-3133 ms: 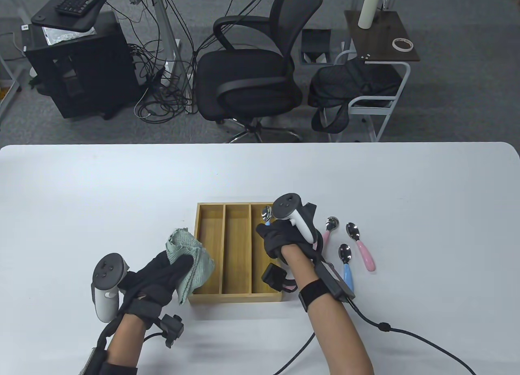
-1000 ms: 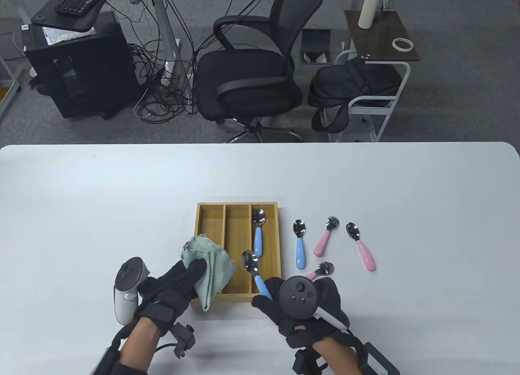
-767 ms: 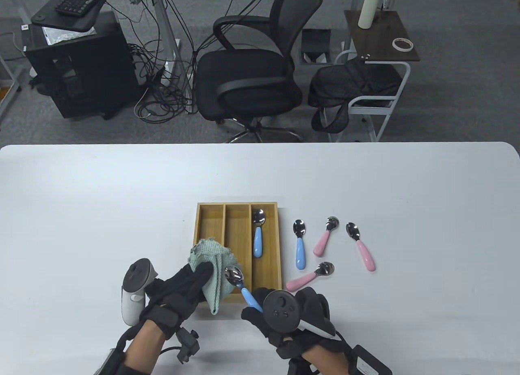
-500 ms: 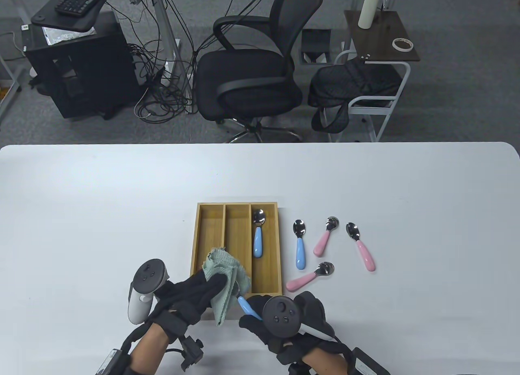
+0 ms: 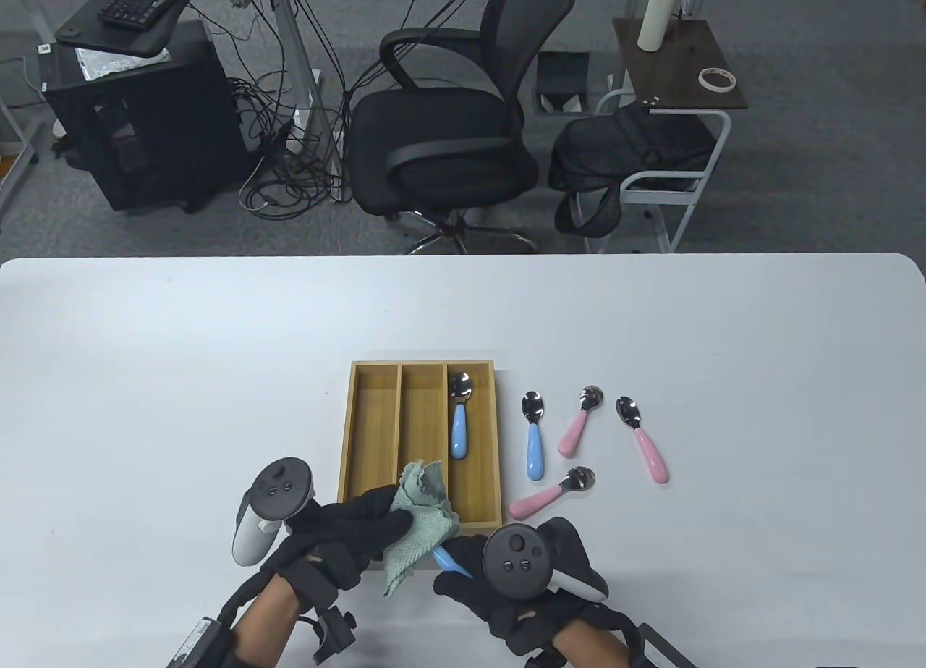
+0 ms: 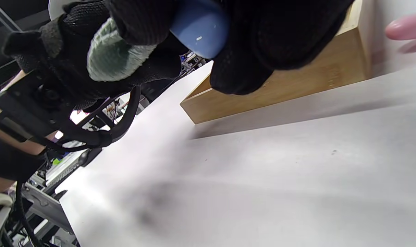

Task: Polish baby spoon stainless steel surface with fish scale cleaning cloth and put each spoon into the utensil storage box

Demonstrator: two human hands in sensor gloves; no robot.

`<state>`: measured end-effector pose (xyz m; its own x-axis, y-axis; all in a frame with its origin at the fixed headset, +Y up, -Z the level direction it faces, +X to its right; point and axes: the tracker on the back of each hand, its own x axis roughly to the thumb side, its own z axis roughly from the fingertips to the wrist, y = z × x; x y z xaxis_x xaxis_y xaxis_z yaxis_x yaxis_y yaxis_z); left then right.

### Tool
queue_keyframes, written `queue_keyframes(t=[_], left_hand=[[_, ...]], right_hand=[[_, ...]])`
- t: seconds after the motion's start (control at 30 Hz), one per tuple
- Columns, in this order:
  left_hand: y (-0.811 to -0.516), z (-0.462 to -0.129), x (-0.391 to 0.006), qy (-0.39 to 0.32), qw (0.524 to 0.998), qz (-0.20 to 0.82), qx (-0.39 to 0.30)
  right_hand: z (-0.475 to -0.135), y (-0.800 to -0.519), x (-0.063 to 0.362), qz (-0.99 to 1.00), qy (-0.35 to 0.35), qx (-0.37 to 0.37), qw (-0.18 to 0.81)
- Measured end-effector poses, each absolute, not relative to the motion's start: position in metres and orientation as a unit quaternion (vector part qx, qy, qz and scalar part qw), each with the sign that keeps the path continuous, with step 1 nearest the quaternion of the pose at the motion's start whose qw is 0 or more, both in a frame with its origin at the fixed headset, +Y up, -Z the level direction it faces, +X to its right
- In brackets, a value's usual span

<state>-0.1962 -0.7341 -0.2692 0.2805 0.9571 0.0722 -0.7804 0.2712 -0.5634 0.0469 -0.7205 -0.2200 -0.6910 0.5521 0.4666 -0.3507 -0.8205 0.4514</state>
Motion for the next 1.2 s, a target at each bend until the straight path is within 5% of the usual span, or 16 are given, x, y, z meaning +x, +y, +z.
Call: queue_keyframes(t=[0.33, 0.63, 1.0, 1.2], left_hand=[[-0.73, -0.264, -0.198, -0.16, 0.804, 0.556, -0.135], [-0.739, -0.268, -0.197, -0.179, 0.718, 0.64, -0.206], [-0.728, -0.26, -0.194, -0.159, 0.814, 0.547, -0.11], [-0.737, -0.26, -0.191, -0.153, 0.742, 0.634, -0.154]], right_hand=[[-0.217, -0.712, 0.05, 0.901, 0.091, 0.296, 0.303], [-0.214, -0.711, 0.052, 0.906, 0.079, 0.295, 0.293], [-0.213, -0.714, 0.049, 0.908, 0.086, 0.292, 0.288], [-0.215, -0.711, 0.053, 0.913, 0.061, 0.278, 0.292]])
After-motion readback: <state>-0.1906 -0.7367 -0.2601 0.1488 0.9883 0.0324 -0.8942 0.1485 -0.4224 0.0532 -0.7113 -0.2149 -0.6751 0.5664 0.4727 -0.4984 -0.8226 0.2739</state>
